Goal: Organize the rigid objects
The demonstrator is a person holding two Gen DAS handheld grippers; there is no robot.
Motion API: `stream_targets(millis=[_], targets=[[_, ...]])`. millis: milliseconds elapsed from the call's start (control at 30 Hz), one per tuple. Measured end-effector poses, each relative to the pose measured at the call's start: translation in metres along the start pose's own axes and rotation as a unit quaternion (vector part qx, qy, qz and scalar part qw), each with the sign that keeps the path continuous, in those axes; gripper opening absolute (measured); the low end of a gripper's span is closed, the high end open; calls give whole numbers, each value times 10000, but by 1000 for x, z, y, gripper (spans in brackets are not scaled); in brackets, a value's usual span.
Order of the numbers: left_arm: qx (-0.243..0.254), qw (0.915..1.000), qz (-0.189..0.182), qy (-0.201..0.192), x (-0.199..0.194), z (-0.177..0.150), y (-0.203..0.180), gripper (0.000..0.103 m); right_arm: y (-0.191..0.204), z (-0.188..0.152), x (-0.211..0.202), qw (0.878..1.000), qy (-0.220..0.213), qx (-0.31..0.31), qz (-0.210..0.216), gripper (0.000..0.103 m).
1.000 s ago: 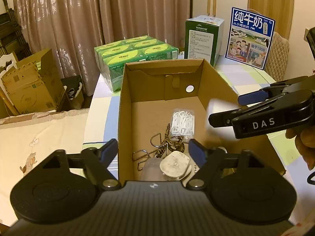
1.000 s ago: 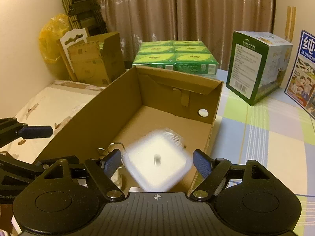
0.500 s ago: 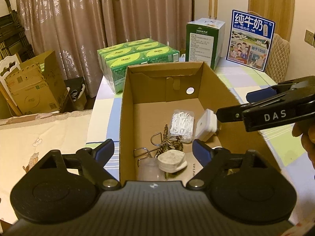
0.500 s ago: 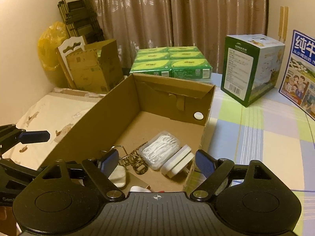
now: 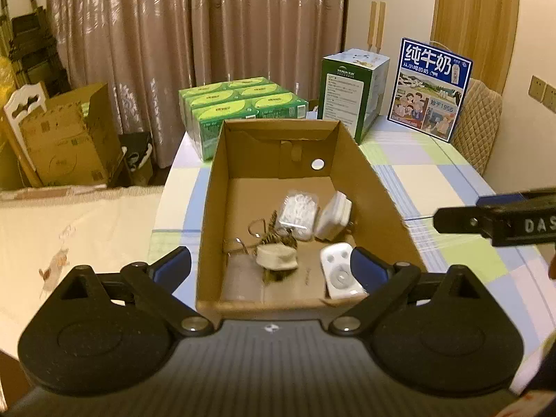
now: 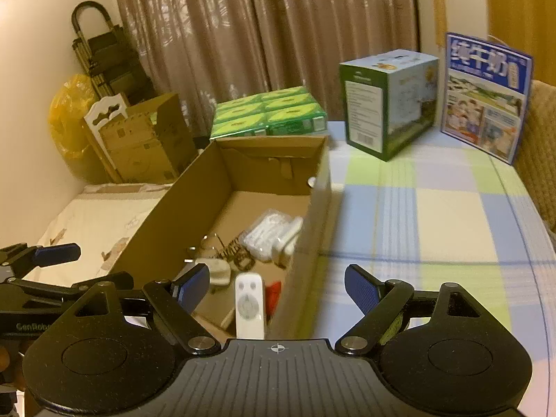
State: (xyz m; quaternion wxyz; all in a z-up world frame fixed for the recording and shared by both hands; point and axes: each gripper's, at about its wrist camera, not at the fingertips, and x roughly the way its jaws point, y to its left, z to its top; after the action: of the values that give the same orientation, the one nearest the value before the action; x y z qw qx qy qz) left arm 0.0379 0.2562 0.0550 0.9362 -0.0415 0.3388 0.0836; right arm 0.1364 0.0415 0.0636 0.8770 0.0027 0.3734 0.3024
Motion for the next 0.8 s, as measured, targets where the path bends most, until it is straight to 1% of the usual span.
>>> stream_targets(millis=[133,200,333,467,800], targets=[[-150,9999,-27,39,-20,-12,-6,96,-2,-16,-25,9999,4,78,-114,82],[-222,9997,35,44,-30,-18,-10,96,-2,-24,-37,9998,9,65,-184,82],[-345,9994,-12,98,-46,-29,-17,96,-1,-38,-57,9995,11,-3,-310,84],[-274,9995,48,178,-56,-37,-27,96,0,-51,-70,9993,13,15,-369,89],[-266,9990,197,286,-75,-52,-40,97,-2,-77,-95,9992,50,121,-372,89]])
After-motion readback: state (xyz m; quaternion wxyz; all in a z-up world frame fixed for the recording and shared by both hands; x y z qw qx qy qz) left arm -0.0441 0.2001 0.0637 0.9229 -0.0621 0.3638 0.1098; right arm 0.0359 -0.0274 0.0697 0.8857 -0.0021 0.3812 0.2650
